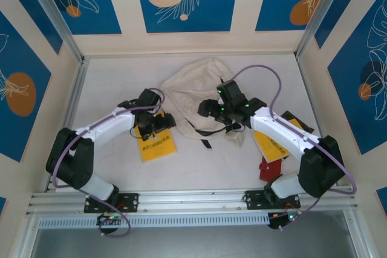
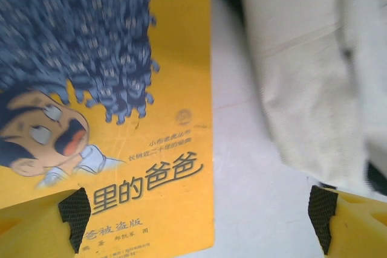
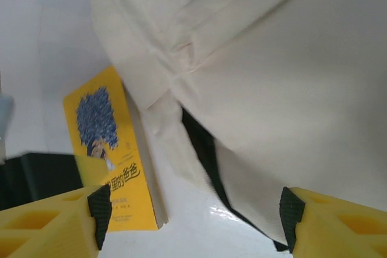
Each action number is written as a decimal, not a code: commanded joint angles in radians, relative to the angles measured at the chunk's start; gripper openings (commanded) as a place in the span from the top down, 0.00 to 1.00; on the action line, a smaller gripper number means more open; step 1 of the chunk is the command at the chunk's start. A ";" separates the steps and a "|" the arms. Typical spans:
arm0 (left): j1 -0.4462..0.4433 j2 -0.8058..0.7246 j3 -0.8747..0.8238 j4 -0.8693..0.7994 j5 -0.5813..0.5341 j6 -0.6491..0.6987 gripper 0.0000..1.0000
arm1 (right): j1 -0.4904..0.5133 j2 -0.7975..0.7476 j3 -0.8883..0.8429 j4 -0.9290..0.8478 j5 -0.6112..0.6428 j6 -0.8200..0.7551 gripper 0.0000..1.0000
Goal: Pack books, pencil case, and school supplies into a backpack
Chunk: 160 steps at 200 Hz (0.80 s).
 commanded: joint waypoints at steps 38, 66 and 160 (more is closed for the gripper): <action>0.214 -0.153 -0.073 -0.103 -0.056 0.099 0.05 | 0.182 0.292 0.278 -0.082 -0.025 -0.107 0.41; 0.285 -0.201 -0.152 -0.084 -0.027 0.109 0.04 | 0.224 0.441 0.391 -0.101 -0.057 -0.118 0.50; 0.319 -0.165 -0.273 0.001 0.125 0.149 0.09 | 0.248 0.704 0.581 -0.189 -0.063 -0.134 0.66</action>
